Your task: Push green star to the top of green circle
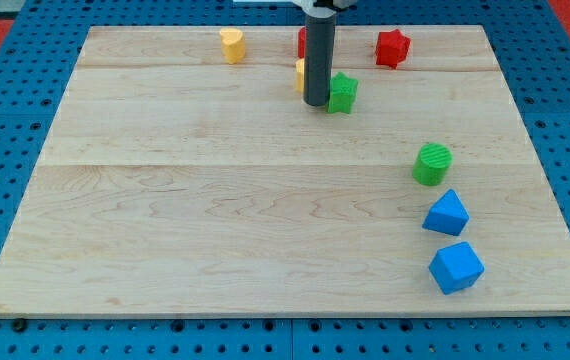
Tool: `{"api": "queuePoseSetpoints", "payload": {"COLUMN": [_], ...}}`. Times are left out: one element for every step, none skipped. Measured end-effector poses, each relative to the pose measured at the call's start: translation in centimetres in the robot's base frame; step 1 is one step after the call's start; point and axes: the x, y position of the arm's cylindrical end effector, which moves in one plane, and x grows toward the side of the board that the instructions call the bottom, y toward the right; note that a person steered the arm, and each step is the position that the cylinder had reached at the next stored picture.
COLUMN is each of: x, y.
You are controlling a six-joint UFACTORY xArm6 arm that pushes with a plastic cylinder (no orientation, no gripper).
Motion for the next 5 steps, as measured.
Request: {"api": "queuePoseSetpoints", "payload": {"x": [-1.7,-3.3,-2.9,-1.1,1.3], "y": [-0.6,-0.2,1.2,2.3,5.9]}}
